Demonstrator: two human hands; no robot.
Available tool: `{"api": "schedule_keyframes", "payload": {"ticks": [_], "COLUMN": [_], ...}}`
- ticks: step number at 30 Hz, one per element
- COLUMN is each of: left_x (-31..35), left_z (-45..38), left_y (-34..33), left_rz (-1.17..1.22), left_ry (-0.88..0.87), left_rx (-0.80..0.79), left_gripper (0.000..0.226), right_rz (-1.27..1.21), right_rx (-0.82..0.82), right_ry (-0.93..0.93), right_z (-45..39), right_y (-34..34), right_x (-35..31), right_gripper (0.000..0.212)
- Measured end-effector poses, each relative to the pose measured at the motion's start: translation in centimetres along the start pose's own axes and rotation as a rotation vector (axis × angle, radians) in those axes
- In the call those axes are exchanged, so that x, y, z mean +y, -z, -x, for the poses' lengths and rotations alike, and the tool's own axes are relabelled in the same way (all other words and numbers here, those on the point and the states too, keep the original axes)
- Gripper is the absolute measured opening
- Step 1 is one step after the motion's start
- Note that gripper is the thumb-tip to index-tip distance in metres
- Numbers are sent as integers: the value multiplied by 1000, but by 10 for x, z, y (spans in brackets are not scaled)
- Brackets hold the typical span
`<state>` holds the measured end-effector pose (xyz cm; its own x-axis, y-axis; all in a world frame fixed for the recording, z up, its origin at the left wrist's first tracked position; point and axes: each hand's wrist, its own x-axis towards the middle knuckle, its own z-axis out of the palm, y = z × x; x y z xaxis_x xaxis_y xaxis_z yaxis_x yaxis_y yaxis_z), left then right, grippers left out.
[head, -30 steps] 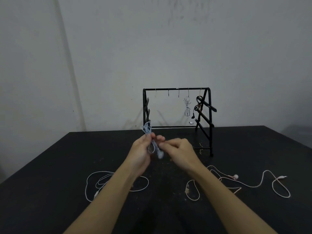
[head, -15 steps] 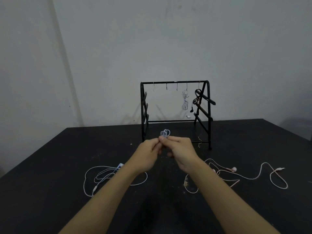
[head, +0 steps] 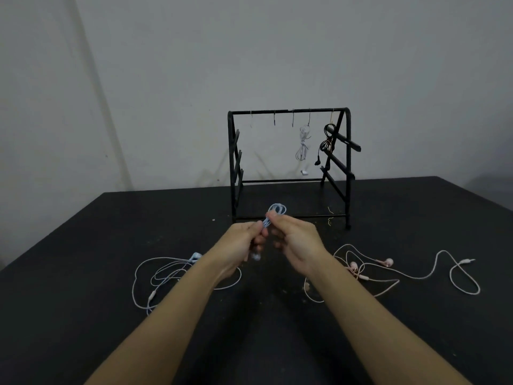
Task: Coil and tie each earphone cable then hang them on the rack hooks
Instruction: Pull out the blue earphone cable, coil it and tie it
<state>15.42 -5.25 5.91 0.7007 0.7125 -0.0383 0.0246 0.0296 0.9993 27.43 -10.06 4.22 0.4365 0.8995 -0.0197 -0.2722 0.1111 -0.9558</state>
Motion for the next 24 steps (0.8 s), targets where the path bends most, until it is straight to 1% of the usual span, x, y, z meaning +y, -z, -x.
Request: {"api": "schedule_keyframes", "payload": {"ticks": [2, 4, 6, 8, 11, 15, 17, 20, 24], "left_x": [-12, -20, -27, -35, -50, -65, -69, -72, -73], "left_z": [-3, -7, -13, -21, -29, -37, -42, -44, -45], "left_y": [-3, -4, -4, -3, -5, -3, -1, 0, 3], "left_rz": [-65, -51, -37, -21, 8, -25, -39, -32, 41], "left_ry": [-29, -36, -44, -68, -116, -177, -196, -210, -194], "left_rx": [100, 187, 291, 380, 446, 495, 496, 483, 489], "left_gripper": [33, 32, 31, 32, 32, 33, 33, 34, 33], "right_rz": [172, 370, 598, 772, 975, 1259, 1339, 1368, 1377], "right_rx": [11, 32, 138, 237, 333, 374, 394, 417, 460], "right_ry": [-14, -33, 1, 65, 147, 82, 69, 48, 69], "right_z": [0, -3, -9, -18, -38, -62, -76, -90, -96], "right_y": [8, 19, 29, 35, 40, 39, 38, 36, 31], "right_x": [9, 15, 17, 17, 18, 17, 19, 25, 31], "right_gripper": [13, 17, 22, 22, 22, 25, 27, 28, 21]}}
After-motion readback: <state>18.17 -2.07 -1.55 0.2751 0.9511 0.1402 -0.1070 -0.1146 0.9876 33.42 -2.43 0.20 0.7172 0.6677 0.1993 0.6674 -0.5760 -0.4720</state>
